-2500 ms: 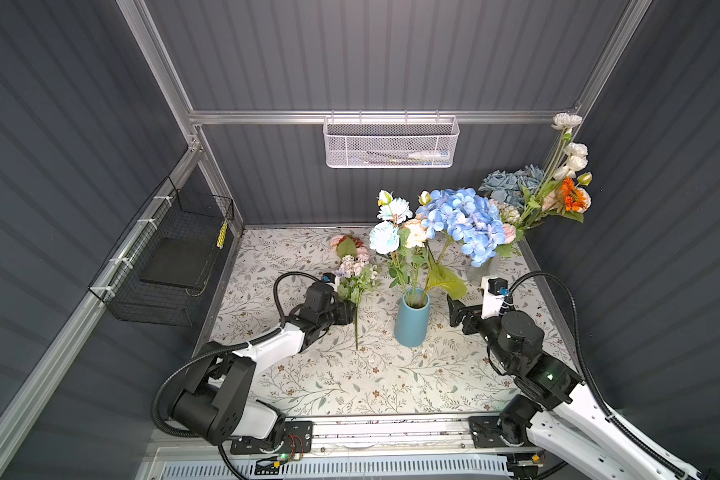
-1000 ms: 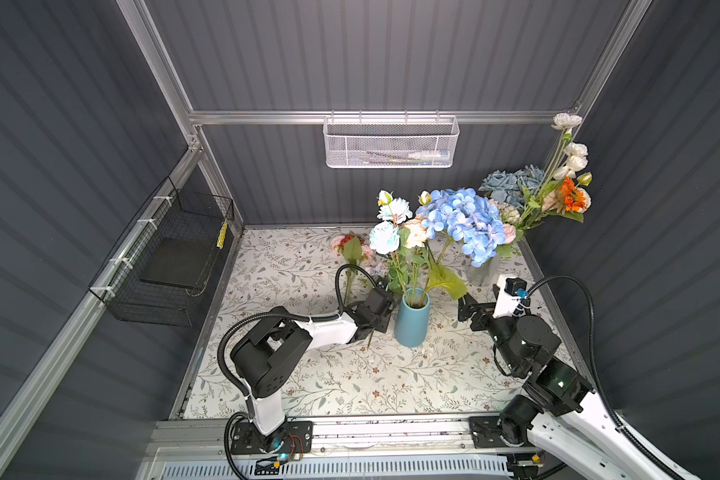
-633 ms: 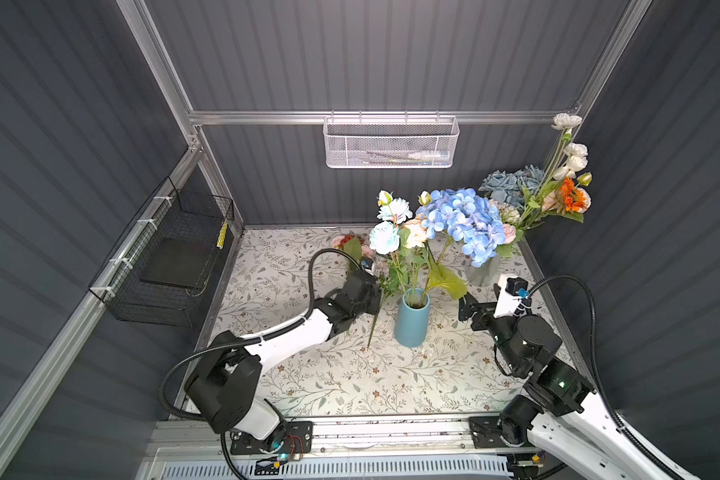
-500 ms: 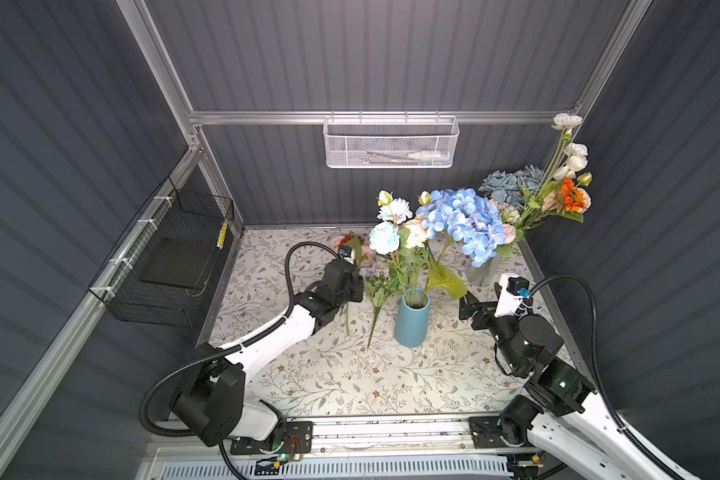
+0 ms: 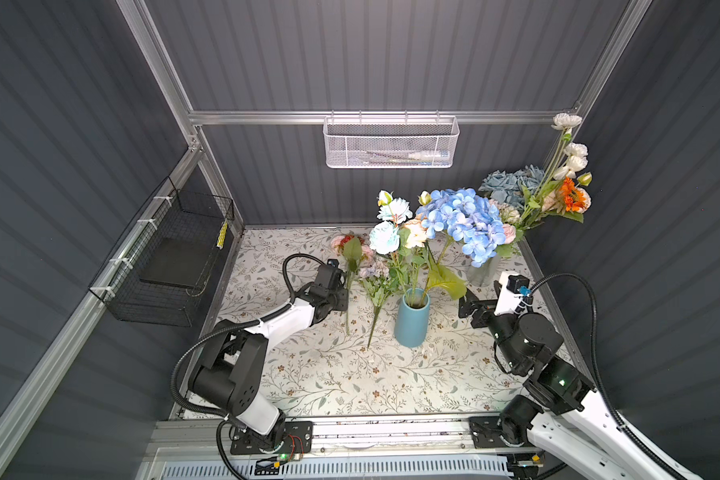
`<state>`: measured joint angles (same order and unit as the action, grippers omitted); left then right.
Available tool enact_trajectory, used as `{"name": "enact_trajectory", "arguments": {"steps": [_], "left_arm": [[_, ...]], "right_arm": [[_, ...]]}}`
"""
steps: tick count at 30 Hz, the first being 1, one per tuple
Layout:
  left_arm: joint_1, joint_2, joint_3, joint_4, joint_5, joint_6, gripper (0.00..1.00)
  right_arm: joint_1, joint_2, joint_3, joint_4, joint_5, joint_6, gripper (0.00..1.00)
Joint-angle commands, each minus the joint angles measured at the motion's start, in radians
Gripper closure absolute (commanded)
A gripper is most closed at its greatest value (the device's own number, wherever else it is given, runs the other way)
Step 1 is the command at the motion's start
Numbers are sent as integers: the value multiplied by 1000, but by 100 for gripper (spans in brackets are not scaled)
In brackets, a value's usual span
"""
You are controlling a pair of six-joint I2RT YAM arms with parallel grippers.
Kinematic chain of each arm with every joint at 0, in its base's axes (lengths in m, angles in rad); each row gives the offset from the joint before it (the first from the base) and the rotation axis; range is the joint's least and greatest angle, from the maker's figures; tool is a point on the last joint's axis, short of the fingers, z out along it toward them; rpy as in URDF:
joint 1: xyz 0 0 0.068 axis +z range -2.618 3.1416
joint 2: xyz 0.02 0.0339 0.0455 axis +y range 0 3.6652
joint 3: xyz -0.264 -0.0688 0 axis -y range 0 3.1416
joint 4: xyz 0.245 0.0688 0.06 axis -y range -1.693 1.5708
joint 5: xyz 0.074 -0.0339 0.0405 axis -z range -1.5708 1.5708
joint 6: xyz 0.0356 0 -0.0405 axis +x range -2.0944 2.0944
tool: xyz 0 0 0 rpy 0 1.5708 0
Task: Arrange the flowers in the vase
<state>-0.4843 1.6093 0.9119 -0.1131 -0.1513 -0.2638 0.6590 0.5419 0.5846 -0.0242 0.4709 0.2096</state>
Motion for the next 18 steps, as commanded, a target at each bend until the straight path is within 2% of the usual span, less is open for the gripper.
{"name": "enact_trajectory", "arguments": {"steps": [1,12,18], "left_arm": [[-2,36,3,-12,22,30,73],[-2,112,14,45,54,26,73],[-2,174,47,41,48,31,77]], "right_arm": [[-3,-14,23,1,4,4,1],[-3,-10,19,7,7,-2,1],[-3,-18,20,3,12,-6,1]]}}
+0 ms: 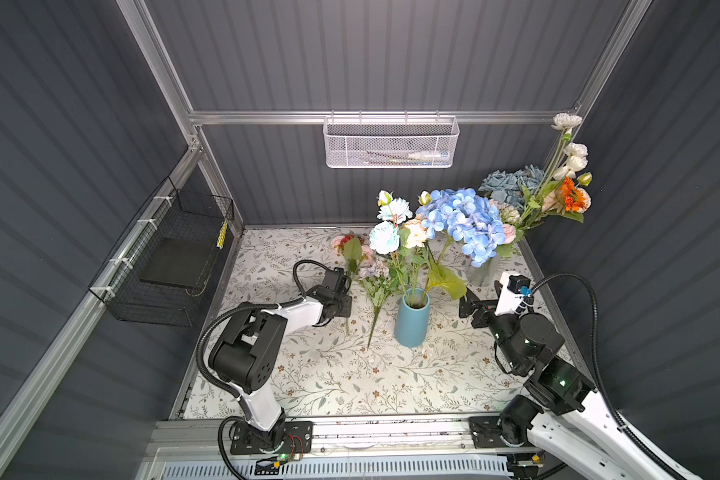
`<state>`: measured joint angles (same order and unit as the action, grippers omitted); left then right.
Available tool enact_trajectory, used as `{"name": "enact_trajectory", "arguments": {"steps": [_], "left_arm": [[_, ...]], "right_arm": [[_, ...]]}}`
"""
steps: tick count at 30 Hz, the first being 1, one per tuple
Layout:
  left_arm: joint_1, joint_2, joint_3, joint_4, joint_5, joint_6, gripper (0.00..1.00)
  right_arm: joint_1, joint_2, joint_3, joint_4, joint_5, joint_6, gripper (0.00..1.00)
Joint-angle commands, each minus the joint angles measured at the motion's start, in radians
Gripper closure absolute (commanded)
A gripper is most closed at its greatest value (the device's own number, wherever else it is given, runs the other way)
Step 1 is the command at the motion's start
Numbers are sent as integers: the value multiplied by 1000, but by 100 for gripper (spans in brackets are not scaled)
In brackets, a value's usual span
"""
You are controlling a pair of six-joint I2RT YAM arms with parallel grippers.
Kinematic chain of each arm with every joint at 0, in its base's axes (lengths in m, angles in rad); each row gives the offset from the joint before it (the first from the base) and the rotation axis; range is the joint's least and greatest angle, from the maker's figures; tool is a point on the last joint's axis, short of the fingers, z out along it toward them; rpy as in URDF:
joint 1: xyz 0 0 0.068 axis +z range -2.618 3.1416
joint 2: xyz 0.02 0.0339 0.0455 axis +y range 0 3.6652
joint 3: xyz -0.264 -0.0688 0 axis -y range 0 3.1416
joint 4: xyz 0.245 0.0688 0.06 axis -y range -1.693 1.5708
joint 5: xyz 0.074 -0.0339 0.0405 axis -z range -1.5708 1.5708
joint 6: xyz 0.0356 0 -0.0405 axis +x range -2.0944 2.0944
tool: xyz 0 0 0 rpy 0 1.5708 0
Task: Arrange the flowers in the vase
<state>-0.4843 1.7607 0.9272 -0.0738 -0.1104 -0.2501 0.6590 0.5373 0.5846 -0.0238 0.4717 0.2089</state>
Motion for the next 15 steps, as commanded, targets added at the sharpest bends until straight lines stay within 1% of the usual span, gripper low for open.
{"name": "enact_trajectory", "arguments": {"steps": [1,4,10,15], "left_arm": [[-2,29,34,2,7,17,78],[-2,44,39,2,9,16,81],[-2,40,43,5,18,9,100],[-2,5,32,6,4,-23,100]], "right_arm": [[-3,-16,19,2,13,-6,1],[-3,-21,17,2,17,-8,1],[-1,-23,18,3,18,-12,1],[-2,-22,17,10,13,-8,1]]}}
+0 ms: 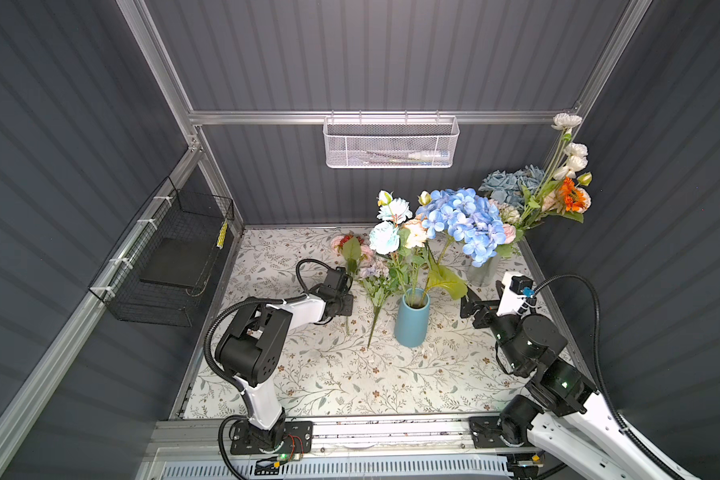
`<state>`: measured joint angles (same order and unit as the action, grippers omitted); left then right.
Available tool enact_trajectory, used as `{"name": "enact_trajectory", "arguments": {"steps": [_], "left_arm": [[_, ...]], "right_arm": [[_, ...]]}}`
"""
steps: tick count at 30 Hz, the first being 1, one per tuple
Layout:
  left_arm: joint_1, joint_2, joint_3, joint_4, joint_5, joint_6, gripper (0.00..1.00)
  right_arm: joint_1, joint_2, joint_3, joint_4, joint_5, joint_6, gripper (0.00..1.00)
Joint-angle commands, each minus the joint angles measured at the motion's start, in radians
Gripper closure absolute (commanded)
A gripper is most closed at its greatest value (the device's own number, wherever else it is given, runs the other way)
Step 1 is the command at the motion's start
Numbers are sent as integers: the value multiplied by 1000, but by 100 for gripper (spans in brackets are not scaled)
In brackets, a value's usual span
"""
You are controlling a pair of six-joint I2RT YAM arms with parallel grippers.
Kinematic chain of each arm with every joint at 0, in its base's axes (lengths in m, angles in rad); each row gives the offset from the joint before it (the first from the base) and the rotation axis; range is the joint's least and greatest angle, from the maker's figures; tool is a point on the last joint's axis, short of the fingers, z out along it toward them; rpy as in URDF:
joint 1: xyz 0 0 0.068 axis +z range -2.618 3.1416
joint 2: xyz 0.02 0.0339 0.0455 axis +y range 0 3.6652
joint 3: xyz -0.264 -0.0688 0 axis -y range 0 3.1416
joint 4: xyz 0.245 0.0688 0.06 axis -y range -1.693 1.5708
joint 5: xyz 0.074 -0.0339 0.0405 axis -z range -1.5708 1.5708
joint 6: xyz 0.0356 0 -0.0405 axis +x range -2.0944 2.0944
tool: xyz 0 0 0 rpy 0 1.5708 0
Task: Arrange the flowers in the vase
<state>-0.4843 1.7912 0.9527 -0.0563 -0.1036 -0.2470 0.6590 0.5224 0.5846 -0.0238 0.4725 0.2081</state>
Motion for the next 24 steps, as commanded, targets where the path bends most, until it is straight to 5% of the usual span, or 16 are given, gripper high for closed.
{"name": "enact_trajectory", "arguments": {"steps": [1,11,24], "left_arm": [[-2,-39,0,-7,-6,-37,100],[4,-300,-154,142,-59,-238,100],[6,-664,-199,219,-54,-265,100]], "right_arm": [[-2,-6,19,10,11,-7,1],[-3,-9,29,16,-9,1,1],[-2,-54,120,-2,-127,-25,1]]}}
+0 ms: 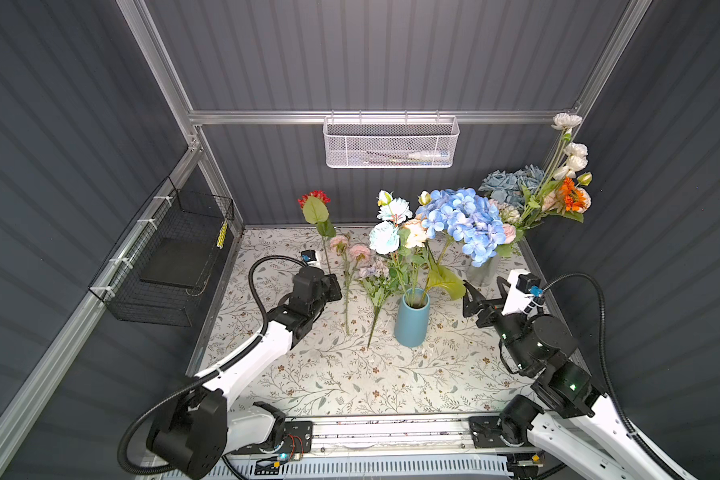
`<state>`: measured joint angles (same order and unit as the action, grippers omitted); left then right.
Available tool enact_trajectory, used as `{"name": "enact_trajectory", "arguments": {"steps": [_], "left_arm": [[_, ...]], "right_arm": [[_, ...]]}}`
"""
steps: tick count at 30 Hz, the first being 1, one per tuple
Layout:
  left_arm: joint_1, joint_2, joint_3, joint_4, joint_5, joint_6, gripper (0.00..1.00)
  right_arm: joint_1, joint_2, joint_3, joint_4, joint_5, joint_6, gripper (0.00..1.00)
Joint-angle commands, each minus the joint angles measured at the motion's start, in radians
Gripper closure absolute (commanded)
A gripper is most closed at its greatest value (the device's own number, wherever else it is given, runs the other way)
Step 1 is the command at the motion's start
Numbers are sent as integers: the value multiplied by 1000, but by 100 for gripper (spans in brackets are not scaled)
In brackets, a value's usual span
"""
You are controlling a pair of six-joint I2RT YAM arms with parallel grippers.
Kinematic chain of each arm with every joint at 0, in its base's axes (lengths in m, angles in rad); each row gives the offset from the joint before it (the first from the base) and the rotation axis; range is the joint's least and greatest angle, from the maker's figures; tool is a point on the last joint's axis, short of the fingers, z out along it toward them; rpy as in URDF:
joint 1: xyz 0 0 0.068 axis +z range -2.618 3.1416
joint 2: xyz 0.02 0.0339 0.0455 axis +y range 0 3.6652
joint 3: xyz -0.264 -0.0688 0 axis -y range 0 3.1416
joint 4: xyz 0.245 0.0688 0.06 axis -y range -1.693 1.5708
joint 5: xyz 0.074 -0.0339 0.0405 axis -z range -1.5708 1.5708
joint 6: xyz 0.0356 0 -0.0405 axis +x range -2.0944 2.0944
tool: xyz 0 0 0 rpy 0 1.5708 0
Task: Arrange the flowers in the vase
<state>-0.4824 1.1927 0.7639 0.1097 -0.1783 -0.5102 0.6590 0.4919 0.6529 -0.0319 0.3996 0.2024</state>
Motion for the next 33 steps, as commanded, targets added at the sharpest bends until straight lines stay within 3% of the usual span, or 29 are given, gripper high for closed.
{"name": "enact_trajectory", "arguments": {"steps": [1,7,13,16,18,27,33], "left_arm": [[4,-89,-14,71,47,5,100],[-3,-218,-22,174,169,33,100],[-75,-278,15,232,243,118,100],[-156,-280,46,256,286,196,100],[-207,-274,60,288,325,234,100],[-274,-212,102,386,539,266,100],[-364,-163,141,342,566,341,100]], "right_arm": [[-2,-25,66,-2,-81,-24,1],[-2,20,177,-47,-243,-19,5],[2,125,297,-50,-433,3,27],[14,180,353,-21,-516,28,36],[30,216,390,-2,-556,32,37],[103,357,463,77,-618,51,40],[115,416,470,164,-668,98,43]]}}
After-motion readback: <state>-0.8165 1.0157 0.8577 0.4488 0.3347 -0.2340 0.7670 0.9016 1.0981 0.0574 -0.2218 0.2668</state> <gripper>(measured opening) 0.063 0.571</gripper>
